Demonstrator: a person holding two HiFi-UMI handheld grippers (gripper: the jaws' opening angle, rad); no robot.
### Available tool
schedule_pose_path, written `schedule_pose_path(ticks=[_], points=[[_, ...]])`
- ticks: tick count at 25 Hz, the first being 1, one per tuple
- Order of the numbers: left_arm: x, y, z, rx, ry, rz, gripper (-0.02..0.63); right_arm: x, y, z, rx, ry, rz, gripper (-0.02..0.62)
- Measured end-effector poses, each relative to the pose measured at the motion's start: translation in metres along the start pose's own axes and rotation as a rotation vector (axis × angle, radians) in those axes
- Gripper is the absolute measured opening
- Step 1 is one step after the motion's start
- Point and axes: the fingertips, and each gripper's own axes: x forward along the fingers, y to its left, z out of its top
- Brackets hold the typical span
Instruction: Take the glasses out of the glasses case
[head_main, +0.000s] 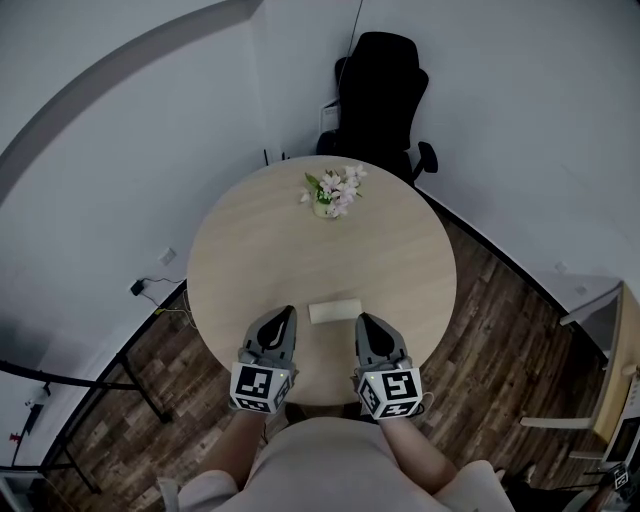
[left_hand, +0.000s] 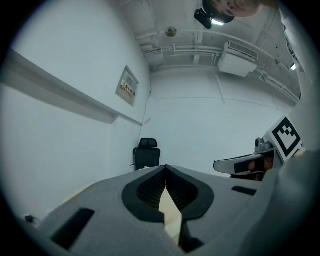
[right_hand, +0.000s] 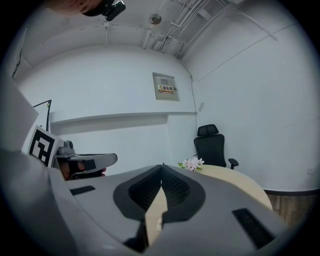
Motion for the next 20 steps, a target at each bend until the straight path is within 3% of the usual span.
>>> schedule_pose_path(ticks=[12, 20], points=[[0.013, -0.013, -0.061, 0.005, 0.140, -0.027, 0.008, 0.005, -0.016, -0.045, 0.005, 0.090, 0.036, 0.014], [0.034, -0.040, -0.093, 0.219, 0.249, -0.127, 0.007, 0.010, -0.039, -0.075, -0.036, 0.153, 0.047, 0.012]])
